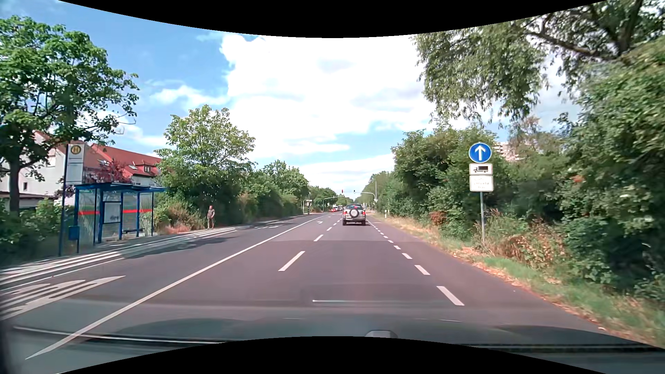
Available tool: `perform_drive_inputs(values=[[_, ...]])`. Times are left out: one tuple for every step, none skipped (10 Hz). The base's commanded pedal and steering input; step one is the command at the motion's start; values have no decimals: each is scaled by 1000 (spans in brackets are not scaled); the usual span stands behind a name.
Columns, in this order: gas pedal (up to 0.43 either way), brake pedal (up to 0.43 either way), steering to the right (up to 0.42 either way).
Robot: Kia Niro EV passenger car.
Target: Follow the waypoints while adhering to traffic rules and regulations
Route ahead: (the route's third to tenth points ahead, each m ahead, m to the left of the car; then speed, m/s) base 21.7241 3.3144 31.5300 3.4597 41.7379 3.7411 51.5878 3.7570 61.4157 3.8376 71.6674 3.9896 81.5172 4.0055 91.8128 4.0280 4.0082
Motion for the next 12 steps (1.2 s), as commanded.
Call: perform_drive_inputs(values=[[0, 0, -5], [0, 0, -3], [0, 0, 2], [0, 0, 7], [0, 0, 9], [0, 0, 9], [0, 0, 9], [0, 0, 8], [0, 0, 8], [0, 0, 8], [0, 0, 8], [0, 0, 8]])
